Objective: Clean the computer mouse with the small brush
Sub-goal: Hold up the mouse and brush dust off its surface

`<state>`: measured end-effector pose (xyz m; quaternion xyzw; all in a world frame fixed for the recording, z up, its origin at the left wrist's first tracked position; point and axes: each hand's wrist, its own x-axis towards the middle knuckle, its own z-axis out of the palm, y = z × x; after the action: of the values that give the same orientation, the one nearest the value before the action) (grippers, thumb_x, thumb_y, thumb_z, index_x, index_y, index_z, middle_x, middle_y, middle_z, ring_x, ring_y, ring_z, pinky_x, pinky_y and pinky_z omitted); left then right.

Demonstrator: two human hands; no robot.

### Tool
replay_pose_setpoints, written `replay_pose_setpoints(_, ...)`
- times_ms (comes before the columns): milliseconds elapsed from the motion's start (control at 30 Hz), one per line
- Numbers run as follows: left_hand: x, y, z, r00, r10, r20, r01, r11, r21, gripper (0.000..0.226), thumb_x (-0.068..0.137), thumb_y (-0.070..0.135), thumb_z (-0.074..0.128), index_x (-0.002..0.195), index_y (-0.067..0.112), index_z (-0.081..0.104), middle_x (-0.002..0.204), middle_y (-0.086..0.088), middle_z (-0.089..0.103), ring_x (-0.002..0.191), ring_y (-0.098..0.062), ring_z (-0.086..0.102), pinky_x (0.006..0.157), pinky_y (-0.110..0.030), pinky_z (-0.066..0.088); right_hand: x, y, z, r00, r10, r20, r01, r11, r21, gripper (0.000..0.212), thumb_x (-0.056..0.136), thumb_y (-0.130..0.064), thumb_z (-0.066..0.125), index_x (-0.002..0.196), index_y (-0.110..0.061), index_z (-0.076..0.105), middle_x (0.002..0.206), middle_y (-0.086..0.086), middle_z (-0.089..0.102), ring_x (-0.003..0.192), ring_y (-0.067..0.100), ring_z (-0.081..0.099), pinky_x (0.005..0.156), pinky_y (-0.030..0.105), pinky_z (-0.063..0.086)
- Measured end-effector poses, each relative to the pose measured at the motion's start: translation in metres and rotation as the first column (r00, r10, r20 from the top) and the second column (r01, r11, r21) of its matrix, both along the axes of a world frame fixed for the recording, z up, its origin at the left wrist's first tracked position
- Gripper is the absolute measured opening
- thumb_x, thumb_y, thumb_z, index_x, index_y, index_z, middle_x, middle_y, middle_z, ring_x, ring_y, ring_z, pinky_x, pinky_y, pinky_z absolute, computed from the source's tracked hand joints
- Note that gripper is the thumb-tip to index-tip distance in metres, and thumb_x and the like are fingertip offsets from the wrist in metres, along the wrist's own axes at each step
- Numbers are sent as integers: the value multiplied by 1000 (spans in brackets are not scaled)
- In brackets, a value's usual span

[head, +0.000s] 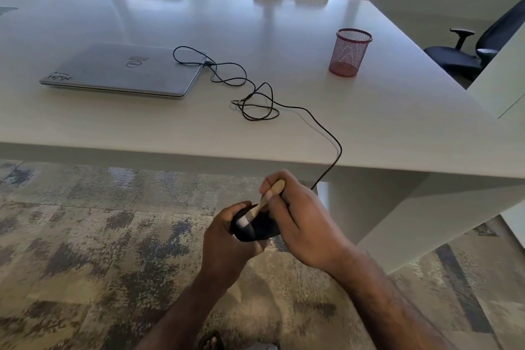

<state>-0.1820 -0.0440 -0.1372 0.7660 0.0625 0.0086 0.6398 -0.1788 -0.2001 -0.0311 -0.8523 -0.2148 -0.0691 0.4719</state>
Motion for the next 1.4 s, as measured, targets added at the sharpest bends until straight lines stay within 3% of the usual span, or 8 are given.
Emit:
replay_pose_setpoints(300,0,-1,2,1000,15,-4,-15,1000,-15,68,53,0,93,105,37,71,96,14,77,86,-6,74,71,-28,63,1,-2,-4,989,-138,48,141,988,-68,9,106,-27,42,107,-30,50,78,-23,54,74,0,57,62,12,38)
replay_pose_setpoints(533,1,-2,0,1000,20,1,-20,1000,19,61,60,4,94,114,22,69,83,3,76,72,1,71,53,-10,50,-8,13,-7,1000,-9,-7,8,996,-85,10,107,-32,36,104,-34,45,81,-16,58,75,6,57,62,23,46)
replay_pose_setpoints(700,1,-1,1,1000,31,-1,-31,999,-23,70,52,7,96,110,37,69,102,6,77,93,-11,74,75,-37,64,-1,4,-3,991,-133,32,134,991,-5,11,105,-22,43,106,-29,51,78,-20,52,71,4,55,61,12,37)
replay_pose_setpoints(800,1,-3,2,1000,14,10,-14,1000,-23,67,53,6,95,97,49,68,93,15,77,84,-5,74,66,-27,62,-2,7,-1,990,-132,55,137,986,-92,10,107,-24,42,109,-25,51,83,-20,53,74,-2,54,65,13,38)
replay_pose_setpoints(933,-4,-7,15,999,26,35,-26,1000,11,31,58,45,84,82,35,67,72,17,74,63,3,68,48,-7,45,-13,16,3,996,45,80,-31,985,-168,15,107,-24,40,107,-16,53,88,-6,62,77,6,54,71,26,47)
replay_pose_setpoints(1033,-3,-11,26,996,57,70,-58,998,21,35,59,64,57,72,32,57,61,27,67,54,12,62,43,-3,38,-17,18,6,988,136,68,-124,979,-164,18,105,-23,41,106,-11,54,88,-1,64,78,12,56,73,34,48)
replay_pose_setpoints(1267,1,-2,7,999,29,25,-28,999,-14,62,48,13,95,93,47,69,86,14,77,74,-1,72,57,-17,56,-9,0,-1,988,-89,123,87,996,28,10,105,-20,43,106,-27,51,82,-22,52,71,2,55,64,11,38)
replay_pose_setpoints(1400,2,-2,6,998,56,33,-55,998,-34,67,43,17,90,101,44,68,97,11,77,85,-7,73,69,-24,59,-4,-12,-9,970,-202,139,199,979,32,12,106,-16,45,105,-26,51,78,-22,50,68,3,54,64,14,36)
